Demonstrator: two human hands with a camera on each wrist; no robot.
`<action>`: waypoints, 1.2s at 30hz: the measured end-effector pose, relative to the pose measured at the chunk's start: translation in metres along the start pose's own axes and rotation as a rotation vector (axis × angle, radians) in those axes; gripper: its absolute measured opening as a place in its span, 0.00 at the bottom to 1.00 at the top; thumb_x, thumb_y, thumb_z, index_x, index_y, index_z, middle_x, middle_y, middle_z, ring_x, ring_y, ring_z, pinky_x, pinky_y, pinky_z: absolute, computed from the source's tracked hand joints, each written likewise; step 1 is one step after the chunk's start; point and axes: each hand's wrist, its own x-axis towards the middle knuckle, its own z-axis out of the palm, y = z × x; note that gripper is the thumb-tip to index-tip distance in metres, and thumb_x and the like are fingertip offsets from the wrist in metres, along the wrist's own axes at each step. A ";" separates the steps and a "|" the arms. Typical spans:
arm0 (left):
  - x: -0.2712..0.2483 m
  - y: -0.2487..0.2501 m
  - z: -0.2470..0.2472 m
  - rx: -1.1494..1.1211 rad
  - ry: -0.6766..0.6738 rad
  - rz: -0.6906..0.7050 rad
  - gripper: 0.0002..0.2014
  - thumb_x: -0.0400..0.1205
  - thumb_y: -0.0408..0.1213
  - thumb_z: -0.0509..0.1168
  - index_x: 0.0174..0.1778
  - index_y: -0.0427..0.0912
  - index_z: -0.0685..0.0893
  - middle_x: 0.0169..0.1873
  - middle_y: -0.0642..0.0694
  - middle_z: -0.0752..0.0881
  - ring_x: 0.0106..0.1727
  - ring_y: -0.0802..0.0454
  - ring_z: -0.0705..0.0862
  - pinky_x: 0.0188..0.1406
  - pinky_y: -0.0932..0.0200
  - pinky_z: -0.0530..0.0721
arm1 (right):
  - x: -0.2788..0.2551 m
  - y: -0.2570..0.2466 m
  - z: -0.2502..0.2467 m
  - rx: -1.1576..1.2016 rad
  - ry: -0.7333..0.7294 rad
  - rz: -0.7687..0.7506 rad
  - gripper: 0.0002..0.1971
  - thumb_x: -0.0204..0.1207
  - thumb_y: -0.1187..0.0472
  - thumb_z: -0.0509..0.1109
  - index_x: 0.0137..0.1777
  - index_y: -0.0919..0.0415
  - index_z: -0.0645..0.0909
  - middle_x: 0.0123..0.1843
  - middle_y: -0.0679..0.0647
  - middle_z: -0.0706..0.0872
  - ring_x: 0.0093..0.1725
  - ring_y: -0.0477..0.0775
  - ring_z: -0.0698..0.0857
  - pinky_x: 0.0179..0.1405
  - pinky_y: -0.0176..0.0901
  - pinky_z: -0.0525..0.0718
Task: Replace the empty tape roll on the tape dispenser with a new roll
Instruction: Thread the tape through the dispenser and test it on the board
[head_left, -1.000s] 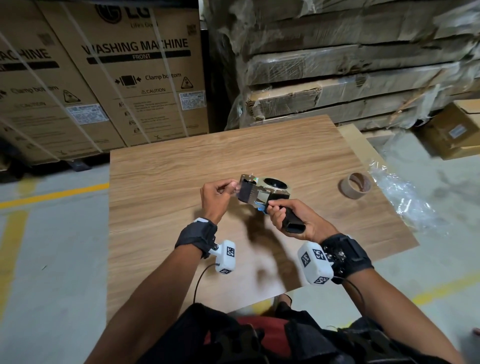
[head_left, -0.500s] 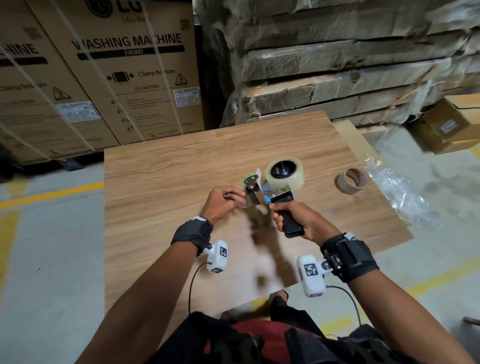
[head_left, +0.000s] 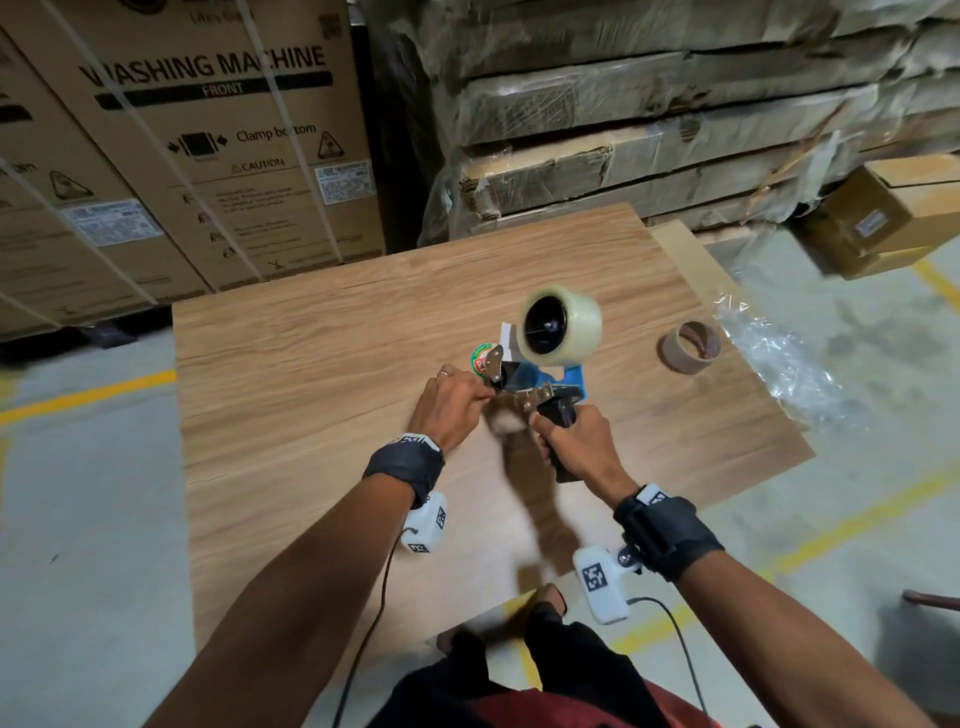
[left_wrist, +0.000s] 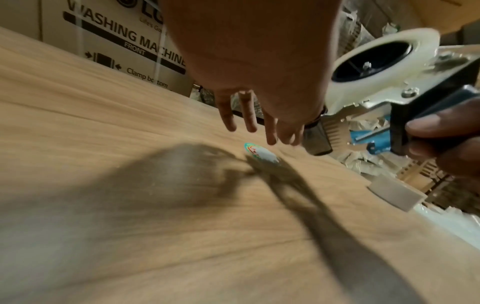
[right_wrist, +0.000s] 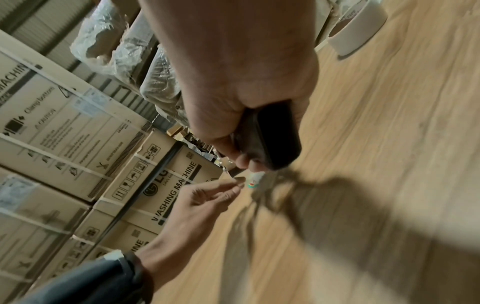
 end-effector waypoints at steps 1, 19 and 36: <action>0.000 0.001 0.000 0.039 0.021 0.021 0.09 0.77 0.38 0.70 0.49 0.51 0.94 0.47 0.54 0.92 0.52 0.42 0.81 0.51 0.50 0.80 | 0.000 0.005 0.002 -0.037 0.015 -0.020 0.11 0.78 0.60 0.76 0.39 0.68 0.84 0.25 0.56 0.85 0.20 0.51 0.81 0.23 0.46 0.85; -0.037 -0.007 0.043 0.283 -0.146 -0.048 0.20 0.77 0.42 0.58 0.58 0.63 0.89 0.80 0.52 0.74 0.77 0.36 0.71 0.71 0.39 0.69 | -0.028 0.081 0.016 -0.244 0.042 -0.074 0.20 0.78 0.38 0.72 0.37 0.54 0.80 0.30 0.49 0.85 0.30 0.54 0.79 0.31 0.49 0.77; -0.053 0.000 0.043 0.302 -0.218 -0.248 0.26 0.74 0.51 0.59 0.71 0.70 0.78 0.89 0.51 0.50 0.89 0.45 0.48 0.83 0.39 0.53 | -0.017 0.094 0.015 -0.539 -0.055 -0.051 0.18 0.77 0.50 0.70 0.44 0.70 0.81 0.46 0.72 0.87 0.51 0.74 0.82 0.42 0.48 0.67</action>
